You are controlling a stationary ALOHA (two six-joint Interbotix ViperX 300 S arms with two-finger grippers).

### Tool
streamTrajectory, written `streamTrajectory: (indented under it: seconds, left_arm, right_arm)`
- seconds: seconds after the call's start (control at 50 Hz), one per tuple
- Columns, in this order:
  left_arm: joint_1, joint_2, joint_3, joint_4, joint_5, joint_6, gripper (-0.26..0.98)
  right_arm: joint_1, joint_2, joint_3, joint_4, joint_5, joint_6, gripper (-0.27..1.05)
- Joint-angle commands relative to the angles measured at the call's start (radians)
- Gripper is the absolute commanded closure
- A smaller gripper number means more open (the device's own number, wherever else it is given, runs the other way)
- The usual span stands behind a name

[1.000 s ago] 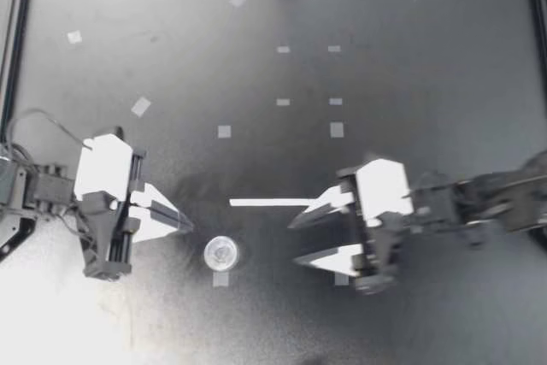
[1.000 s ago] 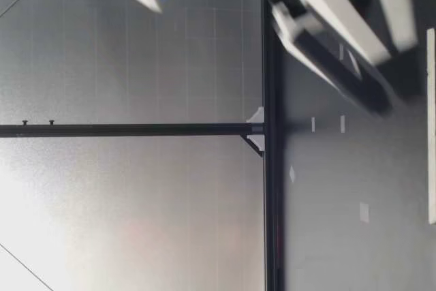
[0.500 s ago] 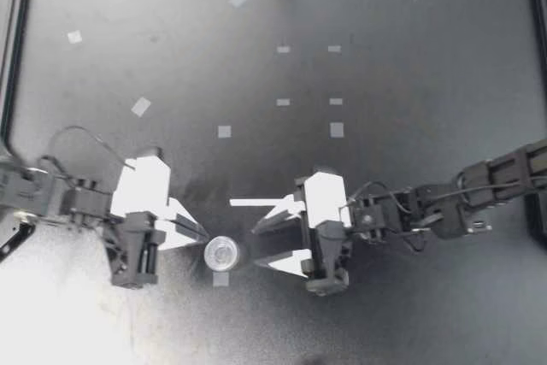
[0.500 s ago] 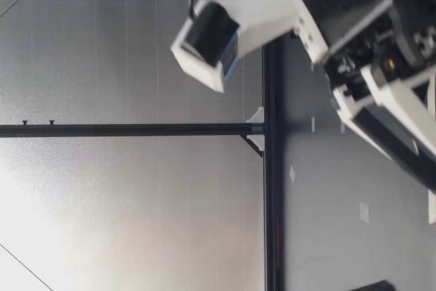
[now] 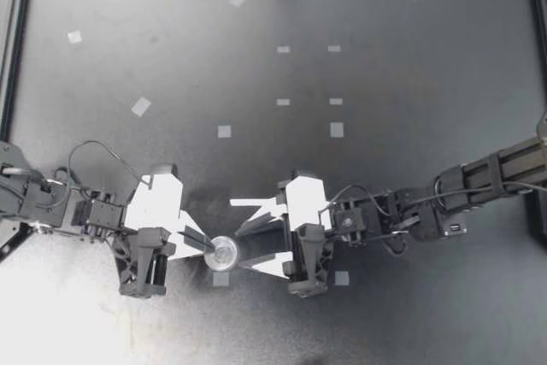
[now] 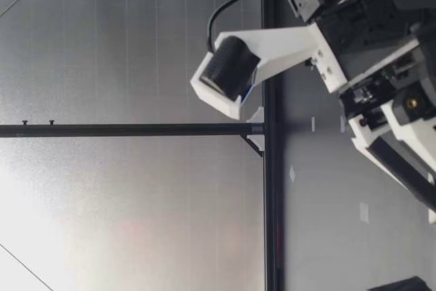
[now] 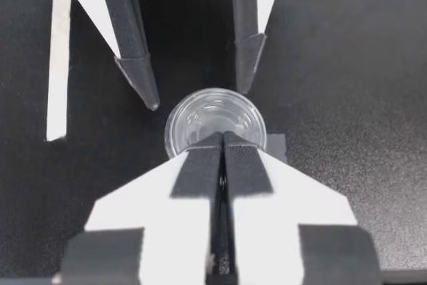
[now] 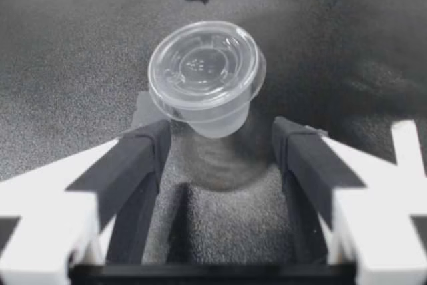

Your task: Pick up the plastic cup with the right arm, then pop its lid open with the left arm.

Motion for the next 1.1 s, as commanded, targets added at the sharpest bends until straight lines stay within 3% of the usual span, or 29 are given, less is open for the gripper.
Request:
streamTrajectory:
  seconds: [0.0, 1.08]
  left_arm:
    - [-0.003, -0.003, -0.015, 0.003, -0.014, 0.000, 0.75]
    - [-0.003, 0.044, -0.006, 0.003, -0.032, -0.002, 0.75]
  right_arm:
    - [0.002, -0.011, -0.023, -0.006, -0.009, -0.002, 0.16]
    - [0.011, 0.031, -0.072, -0.006, 0.008, 0.000, 0.16]
